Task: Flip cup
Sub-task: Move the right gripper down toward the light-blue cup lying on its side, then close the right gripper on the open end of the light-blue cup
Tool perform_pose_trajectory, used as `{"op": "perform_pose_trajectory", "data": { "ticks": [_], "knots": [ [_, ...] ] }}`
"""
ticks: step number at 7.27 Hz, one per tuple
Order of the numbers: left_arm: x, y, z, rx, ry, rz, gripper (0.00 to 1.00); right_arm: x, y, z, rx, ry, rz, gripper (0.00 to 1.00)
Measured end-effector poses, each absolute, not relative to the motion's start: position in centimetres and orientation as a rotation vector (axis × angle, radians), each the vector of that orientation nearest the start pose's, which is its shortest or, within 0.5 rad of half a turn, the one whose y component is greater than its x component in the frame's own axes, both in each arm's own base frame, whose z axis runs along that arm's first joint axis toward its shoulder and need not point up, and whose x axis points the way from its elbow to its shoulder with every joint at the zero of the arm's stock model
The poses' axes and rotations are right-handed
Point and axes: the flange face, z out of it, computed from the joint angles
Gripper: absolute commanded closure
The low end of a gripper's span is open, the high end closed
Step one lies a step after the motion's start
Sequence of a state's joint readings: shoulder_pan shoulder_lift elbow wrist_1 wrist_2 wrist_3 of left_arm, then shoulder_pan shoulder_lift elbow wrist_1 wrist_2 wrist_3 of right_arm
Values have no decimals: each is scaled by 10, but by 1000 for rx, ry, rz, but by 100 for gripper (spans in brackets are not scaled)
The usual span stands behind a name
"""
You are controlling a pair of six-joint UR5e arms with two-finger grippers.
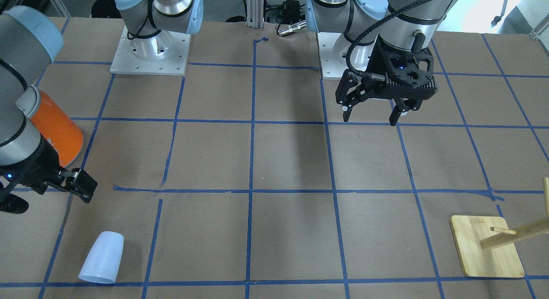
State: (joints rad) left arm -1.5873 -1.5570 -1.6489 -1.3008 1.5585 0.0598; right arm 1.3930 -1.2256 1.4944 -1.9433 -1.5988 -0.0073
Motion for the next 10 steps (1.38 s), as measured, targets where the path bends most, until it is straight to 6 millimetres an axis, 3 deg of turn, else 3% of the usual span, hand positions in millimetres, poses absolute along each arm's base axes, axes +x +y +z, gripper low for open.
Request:
{"op": "perform_pose_trajectory", "data": {
  "ticks": [2,5,7,10],
  "knots": [
    [-143,-501,486,122,3130,-326,0,8,-678,303,295,3143,-186,0],
    [-143,-500,486,123,3131,-328,0,13,-704,237,288,3081,-232,0],
    [-143,-499,486,122,3131,-327,0,13,-712,210,219,3087,-249,0],
    [-143,-499,486,122,3132,-326,0,15,-719,197,15,3093,-307,0]
  ]
}}
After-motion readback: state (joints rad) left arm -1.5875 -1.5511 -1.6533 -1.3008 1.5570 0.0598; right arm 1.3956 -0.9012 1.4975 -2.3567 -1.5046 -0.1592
